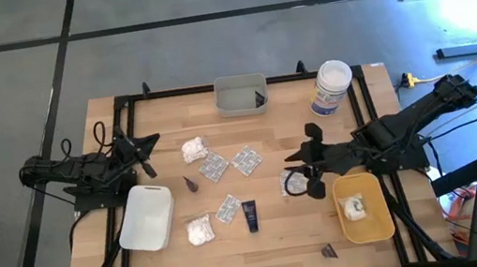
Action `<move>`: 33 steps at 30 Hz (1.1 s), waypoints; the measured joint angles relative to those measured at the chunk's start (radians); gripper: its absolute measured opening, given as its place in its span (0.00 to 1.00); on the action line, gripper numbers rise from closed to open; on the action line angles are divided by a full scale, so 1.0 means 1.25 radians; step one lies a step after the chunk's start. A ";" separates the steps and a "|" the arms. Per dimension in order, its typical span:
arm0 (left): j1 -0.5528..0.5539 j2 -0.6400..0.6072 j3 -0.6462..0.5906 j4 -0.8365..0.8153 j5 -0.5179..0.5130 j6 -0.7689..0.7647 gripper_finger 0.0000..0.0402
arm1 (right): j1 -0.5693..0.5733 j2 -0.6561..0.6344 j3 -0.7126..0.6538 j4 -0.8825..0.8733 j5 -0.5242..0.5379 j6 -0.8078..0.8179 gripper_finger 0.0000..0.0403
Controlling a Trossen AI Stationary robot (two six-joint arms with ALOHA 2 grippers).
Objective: Pick & Place Travel size toiletries
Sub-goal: Put the top left bandage into the white bin
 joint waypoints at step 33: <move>0.000 0.000 0.000 0.000 0.000 0.000 0.03 | -0.091 0.116 -0.003 -0.008 -0.101 -0.105 0.23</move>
